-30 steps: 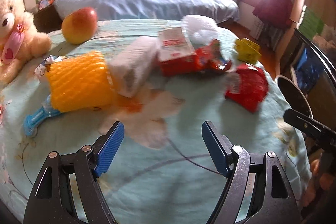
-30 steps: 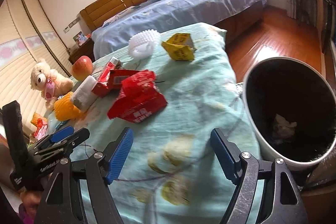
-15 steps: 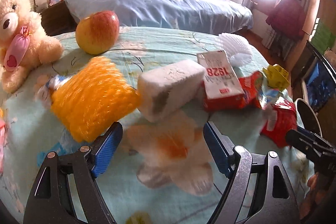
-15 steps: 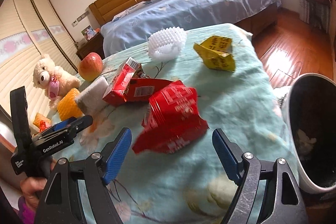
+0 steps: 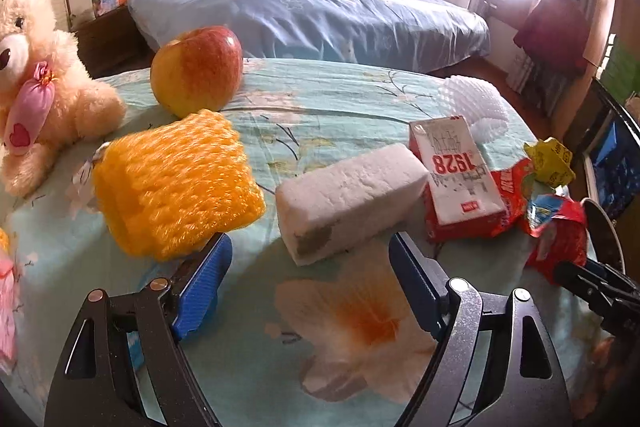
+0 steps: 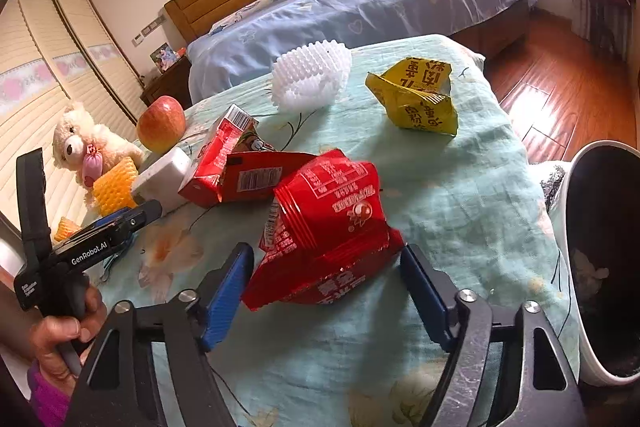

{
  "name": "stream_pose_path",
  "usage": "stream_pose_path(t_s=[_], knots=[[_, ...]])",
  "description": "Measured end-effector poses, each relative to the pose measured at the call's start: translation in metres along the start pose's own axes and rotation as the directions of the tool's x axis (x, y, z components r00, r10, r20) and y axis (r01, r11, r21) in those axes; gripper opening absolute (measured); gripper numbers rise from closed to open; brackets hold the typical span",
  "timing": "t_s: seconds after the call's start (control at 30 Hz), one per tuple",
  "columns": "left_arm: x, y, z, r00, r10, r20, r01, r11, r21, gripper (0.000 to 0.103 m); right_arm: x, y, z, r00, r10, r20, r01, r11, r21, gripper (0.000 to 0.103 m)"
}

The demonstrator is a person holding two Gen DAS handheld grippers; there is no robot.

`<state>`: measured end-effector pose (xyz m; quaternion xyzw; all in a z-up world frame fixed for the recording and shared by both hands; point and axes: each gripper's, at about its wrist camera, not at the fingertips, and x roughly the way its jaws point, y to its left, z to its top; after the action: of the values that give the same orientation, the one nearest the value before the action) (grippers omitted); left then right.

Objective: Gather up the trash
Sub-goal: 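Grasp the white foam block with the left tool while the right tool grasps the red snack bag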

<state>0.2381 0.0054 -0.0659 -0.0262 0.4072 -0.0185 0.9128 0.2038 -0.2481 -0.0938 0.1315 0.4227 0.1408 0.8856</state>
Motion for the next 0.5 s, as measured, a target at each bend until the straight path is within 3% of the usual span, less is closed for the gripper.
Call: stream_pose_path(t_s=[0.03, 0.07, 0.13, 0.17, 0.2, 0.33, 0.5], knots=[[0.002, 0.000, 0.001, 1.000, -0.013, 0.002, 0.013, 1.000, 0.000, 0.079, 0.001, 0.000, 0.001, 1.000, -0.002, -0.001, 0.002, 1.000, -0.001, 0.059], [0.003, -0.001, 0.002, 1.000, -0.022, 0.003, 0.022, 1.000, -0.002, 0.060, 0.002, -0.001, 0.001, 1.000, -0.005, -0.003, 0.005, 1.000, 0.001, 0.054], [0.008, -0.003, 0.003, 0.999, -0.045, -0.014, 0.045, 0.999, 0.002, 0.037, 0.003, -0.003, 0.002, 1.000, -0.005, -0.006, 0.005, 1.000, 0.005, 0.032], [0.008, -0.003, 0.003, 0.999, -0.038, -0.011, 0.038, 0.999, 0.006, 0.037, 0.003, -0.004, 0.002, 1.000, -0.003, -0.008, 0.003, 1.000, 0.009, 0.025], [0.006, -0.004, 0.003, 0.999, -0.043, -0.005, 0.043, 0.999, 0.011, 0.028, 0.003, -0.005, 0.002, 1.000, 0.000, -0.008, 0.000, 1.000, 0.013, 0.018], [-0.003, -0.010, -0.002, 0.998, -0.058, 0.017, 0.057, 0.998, 0.039, 0.021, 0.000, -0.005, 0.000, 1.000, 0.017, -0.007, -0.017, 1.000, 0.007, 0.007], [-0.020, -0.014, -0.018, 0.997, -0.075, 0.029, 0.074, 0.997, 0.033, 0.020, -0.010, -0.003, -0.005, 1.000, 0.024, 0.003, -0.024, 1.000, -0.004, 0.006]])
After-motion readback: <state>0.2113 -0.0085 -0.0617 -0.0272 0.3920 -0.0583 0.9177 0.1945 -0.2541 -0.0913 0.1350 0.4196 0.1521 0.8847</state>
